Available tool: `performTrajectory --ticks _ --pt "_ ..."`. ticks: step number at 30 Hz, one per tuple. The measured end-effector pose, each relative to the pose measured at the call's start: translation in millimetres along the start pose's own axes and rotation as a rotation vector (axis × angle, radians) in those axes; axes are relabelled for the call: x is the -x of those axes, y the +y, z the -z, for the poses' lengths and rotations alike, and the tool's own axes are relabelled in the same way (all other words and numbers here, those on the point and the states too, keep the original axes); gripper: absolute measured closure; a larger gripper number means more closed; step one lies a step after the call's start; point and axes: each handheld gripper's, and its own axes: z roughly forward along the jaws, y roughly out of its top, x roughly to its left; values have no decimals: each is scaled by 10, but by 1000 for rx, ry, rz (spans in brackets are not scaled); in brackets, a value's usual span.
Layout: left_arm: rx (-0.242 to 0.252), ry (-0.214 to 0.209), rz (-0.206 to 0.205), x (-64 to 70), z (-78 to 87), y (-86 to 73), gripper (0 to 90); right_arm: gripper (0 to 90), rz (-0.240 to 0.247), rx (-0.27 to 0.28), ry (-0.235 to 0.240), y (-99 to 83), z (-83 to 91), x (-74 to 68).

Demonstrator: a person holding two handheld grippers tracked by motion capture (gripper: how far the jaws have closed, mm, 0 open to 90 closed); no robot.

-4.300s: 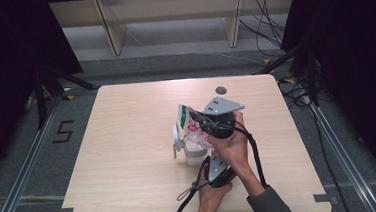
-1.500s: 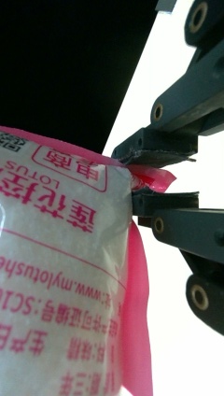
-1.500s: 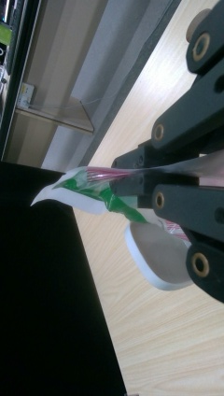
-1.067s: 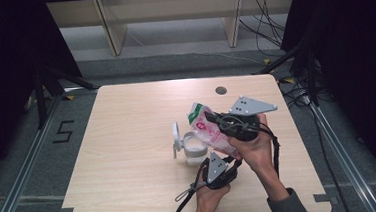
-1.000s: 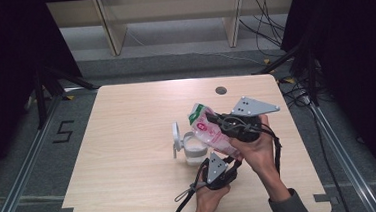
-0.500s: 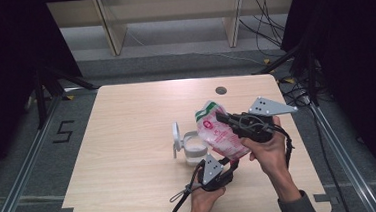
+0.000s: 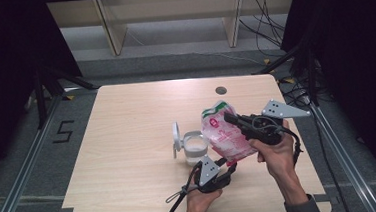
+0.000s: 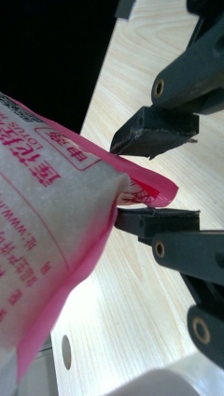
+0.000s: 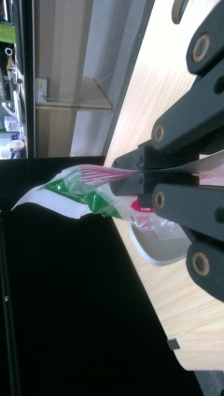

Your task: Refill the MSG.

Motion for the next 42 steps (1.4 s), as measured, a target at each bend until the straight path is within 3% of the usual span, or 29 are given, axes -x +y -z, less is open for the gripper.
performTrajectory --ticks 3,4,6,7,8,10,18,20,21,23,27,28,29,32,33,34,35,36,38,41,42 --pt "26 -22 35 14 18 -6 585 900 3 14 3 -10 21 16" --pt "11 -3 32 13 45 -7 567 900 -17 5 -1 -14 34 6" --pt "-1 1 33 -2 62 -24 550 900 2 25 -15 -27 47 29" --pt "-5 5 39 -1 76 -32 548 900 -28 18 -8 -37 55 18" --pt "-10 4 41 -7 99 -32 536 900 -7 13 -13 -42 64 39" --pt "-9 6 51 -7 156 -18 522 900 -23 17 -15 -63 75 36" --pt "-16 -1 -1 -64 356 76 513 900 -32 13 -32 -147 106 113" --pt "-22 8 9 -68 404 87 512 900 -45 8 -39 -168 112 120" --pt "-23 3 -1 -86 425 95 511 900 -24 15 -43 -179 107 143" --pt "-12 11 20 -82 447 99 508 900 -57 0 -42 -202 116 129" --pt "-19 13 12 -108 526 113 505 900 -37 -14 -47 -241 116 170" --pt "-14 18 15 -112 538 109 501 900 -66 -20 -49 -262 117 157" --pt "-15 19 15 -117 553 107 501 900 -39 -22 -54 -273 115 186" --pt "-19 26 10 -133 582 102 501 900 -77 -27 -48 -322 111 186" --pt "-16 27 15 -134 589 97 500 900 -66 -29 -47 -335 113 206" --pt "-8 21 18 -139 591 89 498 900 -94 -33 -45 -356 114 197" --pt "-16 29 16 -138 606 88 498 900 -70 -29 -48 -373 111 231" --pt "-21 23 -3 -154 615 90 498 900 -106 -28 -42 -393 113 219" --pt "-21 31 15 -154 632 86 498 900 -76 -21 -51 -434 110 268" --pt "-20 33 -17 -199 662 93 498 900 -114 -46 -61 -475 150 272" --pt "-5 40 17 -190 659 84 498 900 -94 -38 -62 -477 162 296"
